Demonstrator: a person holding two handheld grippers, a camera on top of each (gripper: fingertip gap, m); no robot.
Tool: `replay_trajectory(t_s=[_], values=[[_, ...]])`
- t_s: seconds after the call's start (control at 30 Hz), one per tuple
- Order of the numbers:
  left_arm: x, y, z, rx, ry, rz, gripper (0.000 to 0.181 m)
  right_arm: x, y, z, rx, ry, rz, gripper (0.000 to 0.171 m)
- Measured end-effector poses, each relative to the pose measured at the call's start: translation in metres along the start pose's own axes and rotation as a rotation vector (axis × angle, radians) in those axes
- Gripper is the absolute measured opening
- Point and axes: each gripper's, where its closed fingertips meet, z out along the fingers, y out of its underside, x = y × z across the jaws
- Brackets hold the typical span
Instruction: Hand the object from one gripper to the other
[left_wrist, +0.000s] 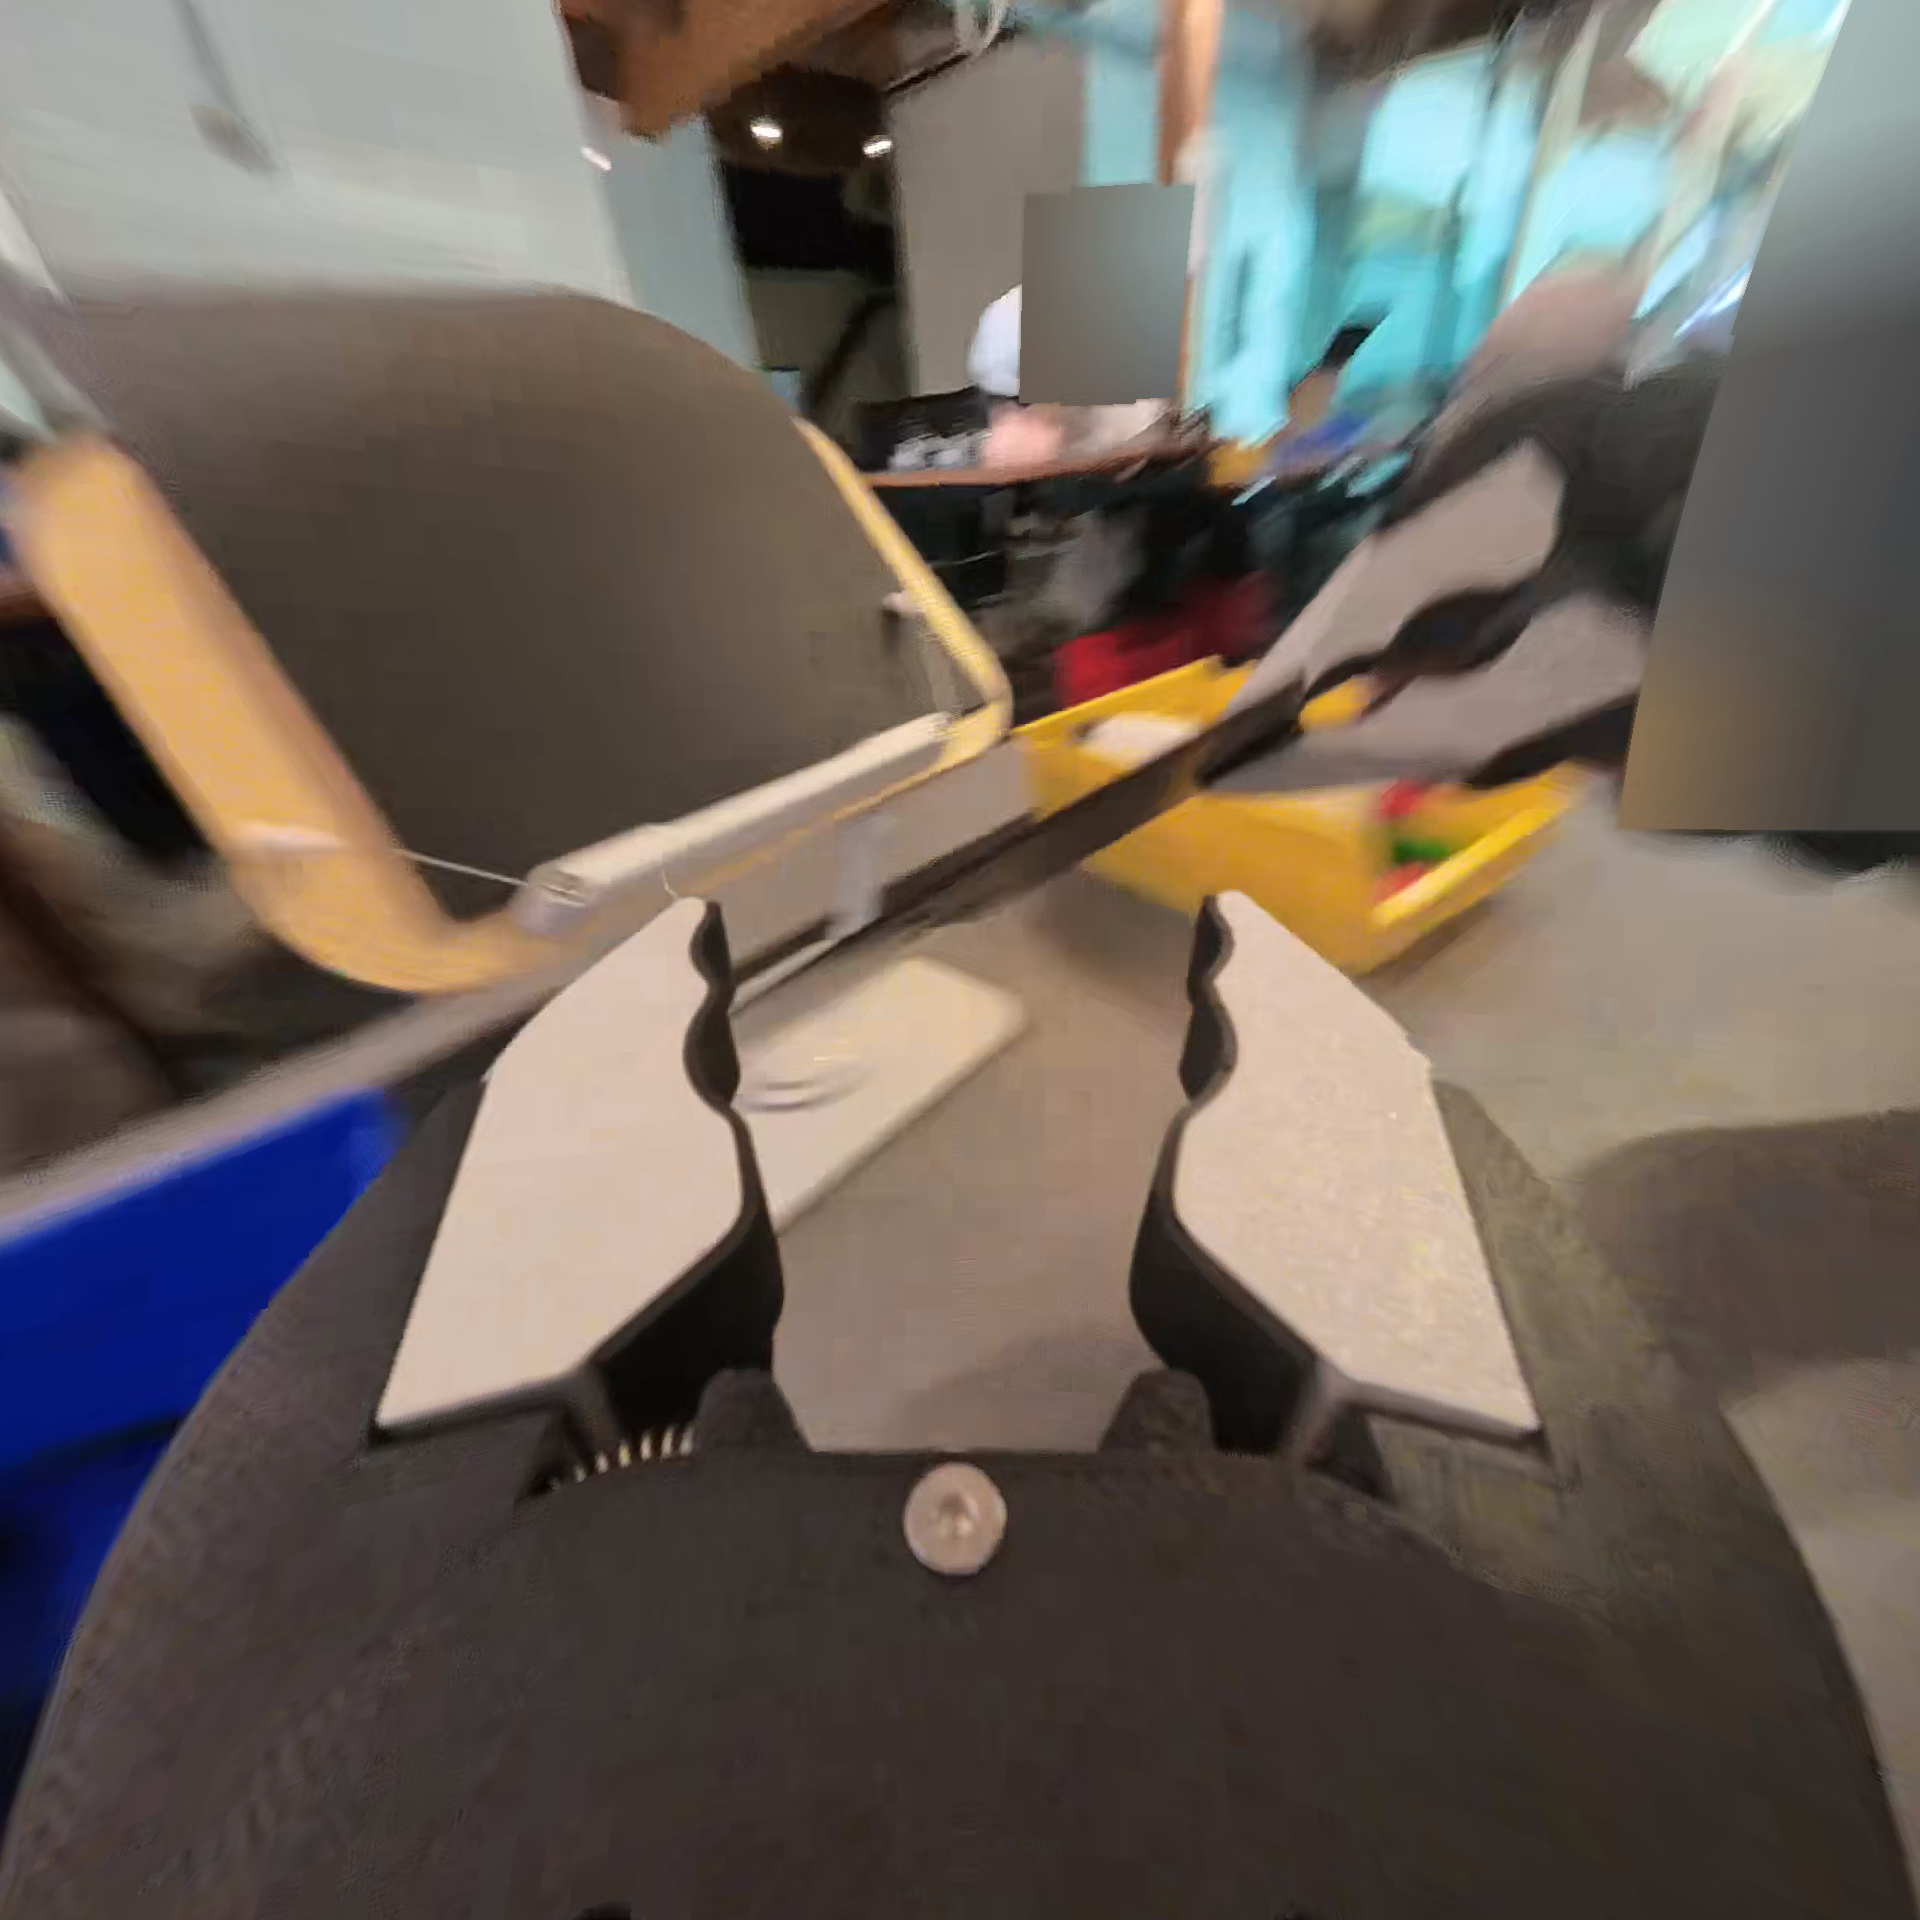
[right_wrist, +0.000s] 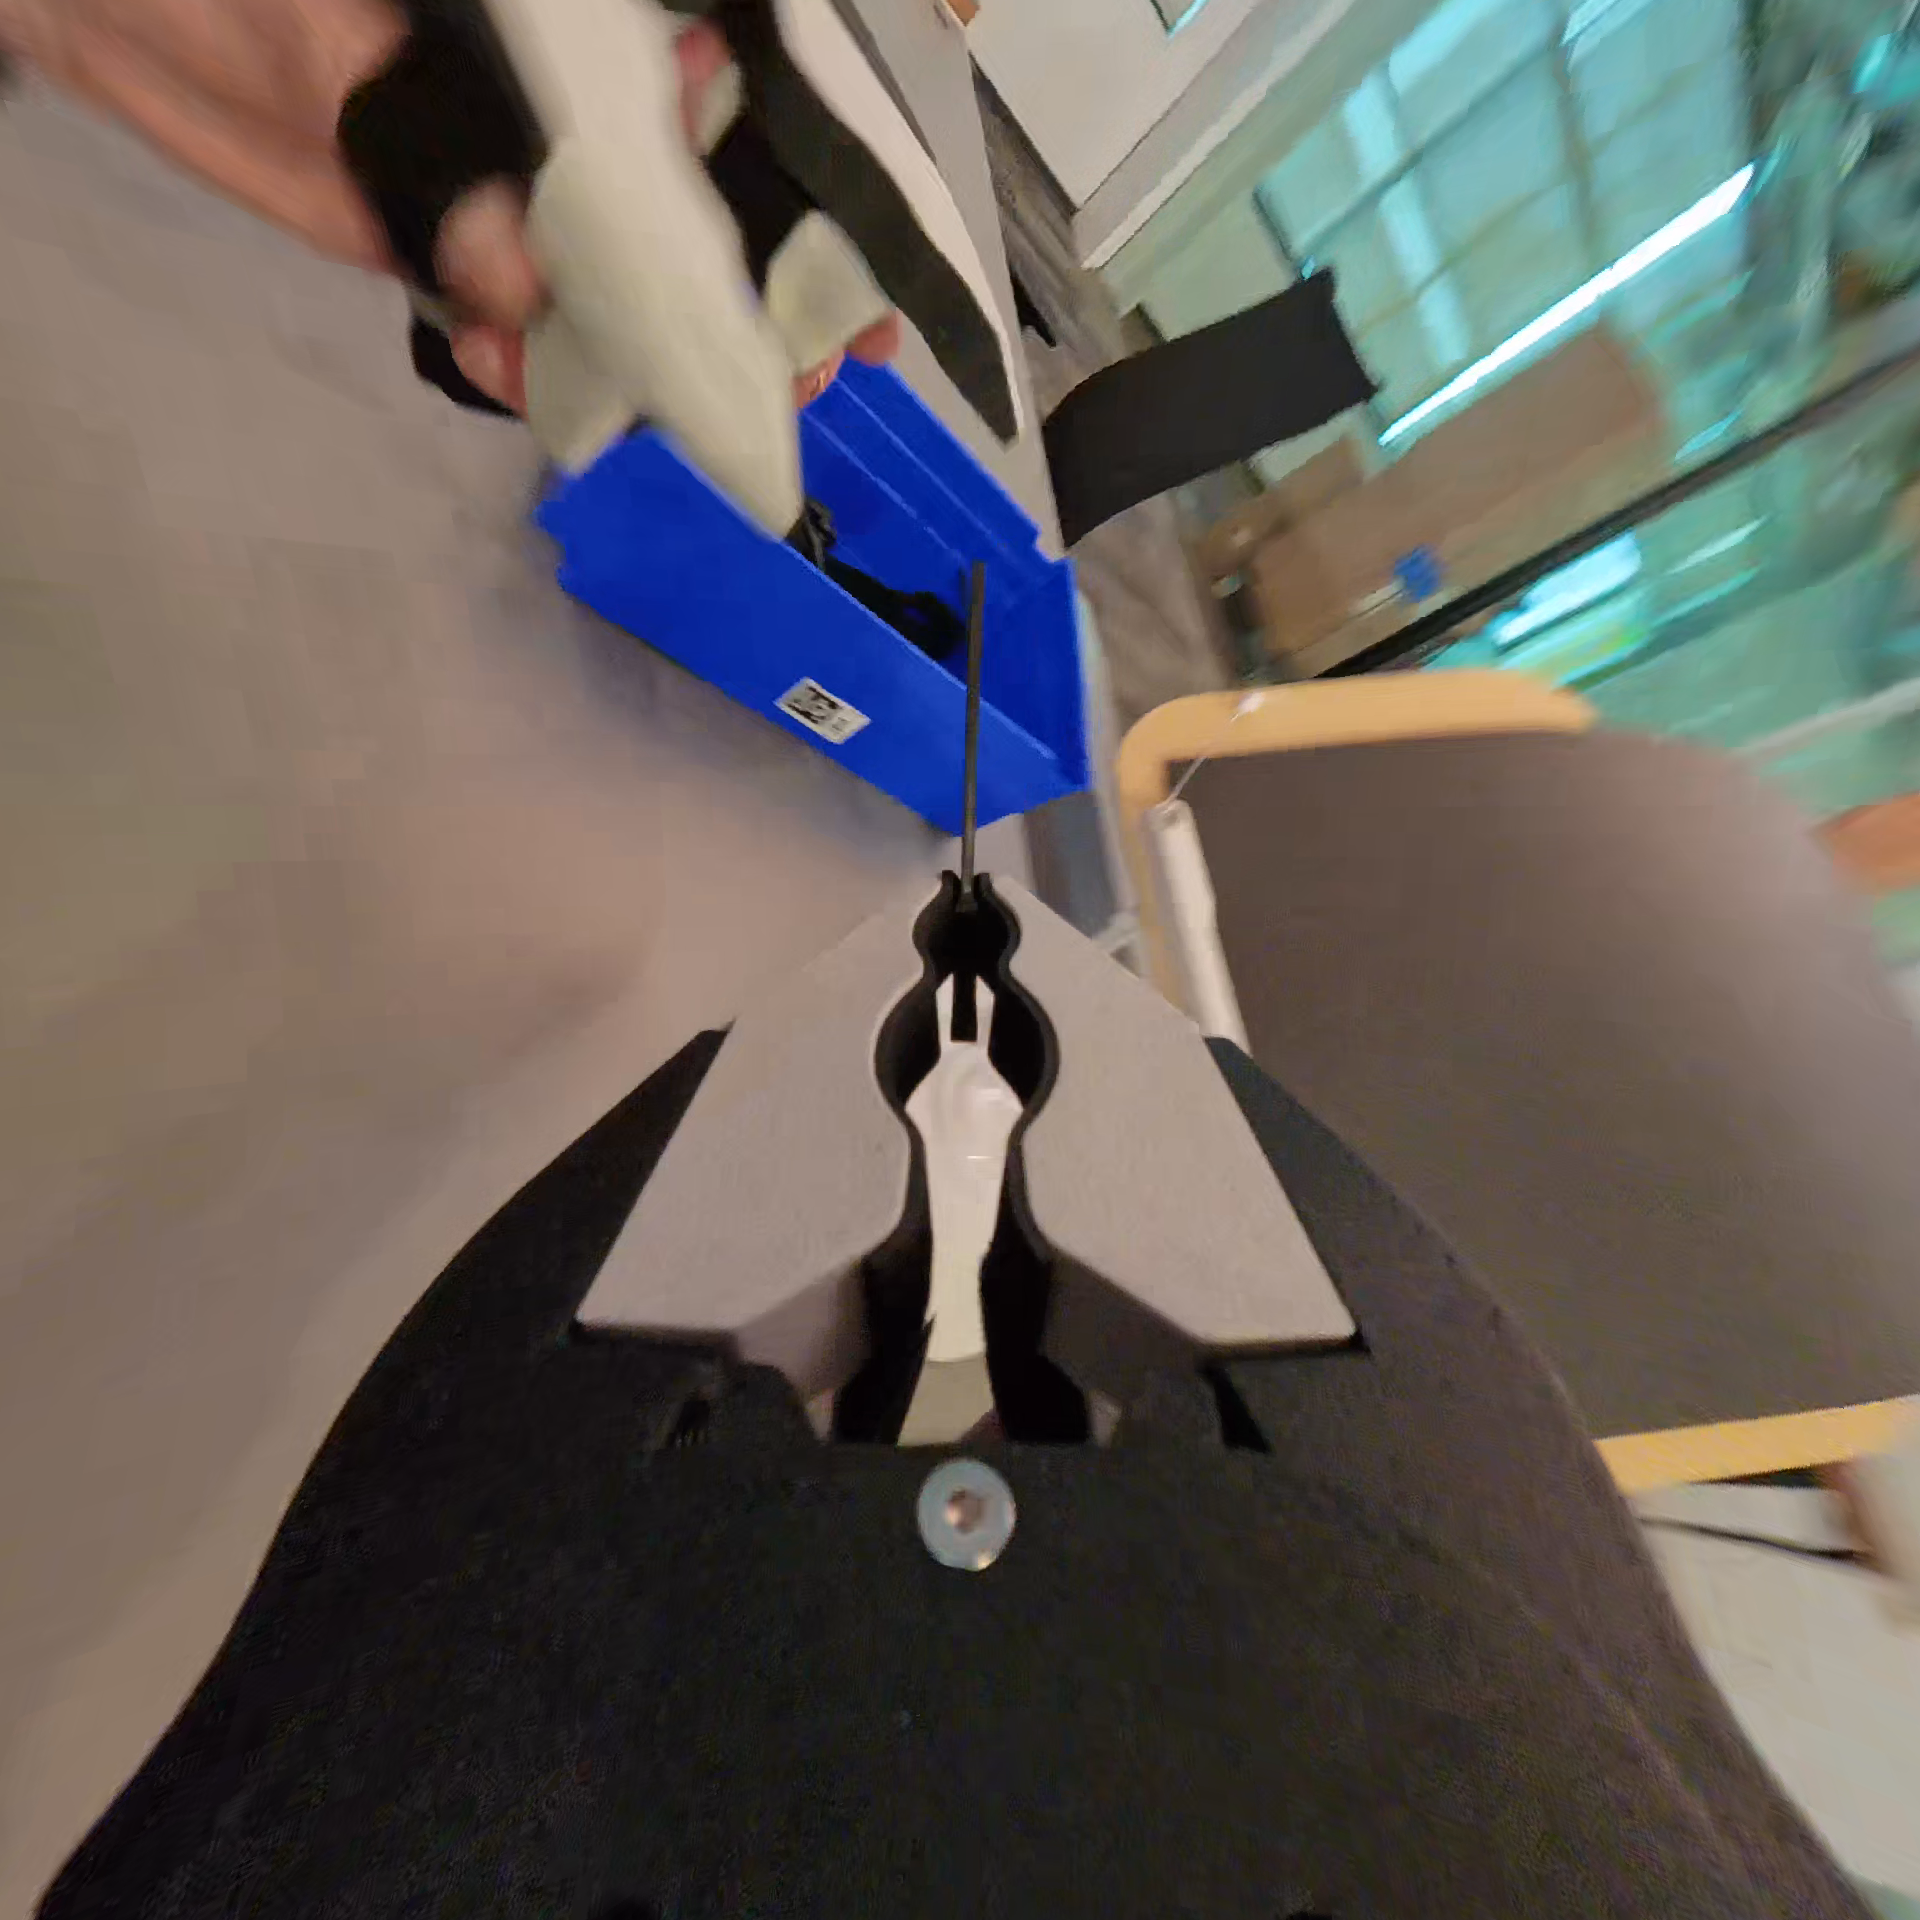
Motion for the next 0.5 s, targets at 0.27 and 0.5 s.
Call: replay_trajectory(t_s=[0.27,0.5], values=[[-0.001,0.036,0.031,-0.237,-0.322,0.928,0.112,-0.011,0.002,0.008,0.144,-0.3,0.888,0.0],[-0.009,0.082,0.05,-0.457,-0.299,1.013,0.107,-0.018,0.002,0.01,0.196,-0.299,1.017,0.0]])
